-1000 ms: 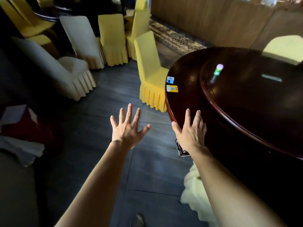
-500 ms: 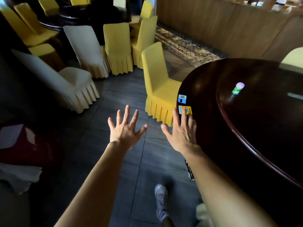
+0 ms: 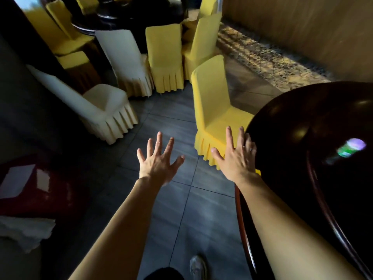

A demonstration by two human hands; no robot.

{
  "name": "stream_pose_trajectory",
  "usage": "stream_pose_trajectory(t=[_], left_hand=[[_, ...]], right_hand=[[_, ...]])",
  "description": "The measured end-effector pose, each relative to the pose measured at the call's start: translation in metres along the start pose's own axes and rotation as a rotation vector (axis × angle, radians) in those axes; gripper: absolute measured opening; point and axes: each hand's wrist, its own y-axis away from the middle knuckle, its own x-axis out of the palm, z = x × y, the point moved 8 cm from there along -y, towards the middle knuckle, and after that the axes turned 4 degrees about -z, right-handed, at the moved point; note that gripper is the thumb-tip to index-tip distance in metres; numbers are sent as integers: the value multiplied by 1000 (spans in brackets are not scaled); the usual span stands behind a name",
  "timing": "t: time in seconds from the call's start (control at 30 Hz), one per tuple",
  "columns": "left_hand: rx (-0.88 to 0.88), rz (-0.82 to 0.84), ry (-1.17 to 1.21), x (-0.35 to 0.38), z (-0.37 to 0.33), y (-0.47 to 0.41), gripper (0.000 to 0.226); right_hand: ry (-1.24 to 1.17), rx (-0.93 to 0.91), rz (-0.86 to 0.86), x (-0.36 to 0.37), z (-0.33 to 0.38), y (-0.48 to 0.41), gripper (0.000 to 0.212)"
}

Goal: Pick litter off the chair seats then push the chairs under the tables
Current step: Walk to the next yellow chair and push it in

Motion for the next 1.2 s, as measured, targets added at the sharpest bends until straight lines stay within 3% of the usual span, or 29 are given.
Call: stream_pose_trajectory(t=[0.4,0.87,1.2], left_hand=[[-36,63,25,11,52,-182,77],[-16,78,75,-41,127,-471,78],[-11,70,59,-41,123,-649,79]], right_hand=[[5,-35,60,75,62,-167,90],[-19,6,61,133,162,-420,93],[-8,38,101,197,159,-592,90]])
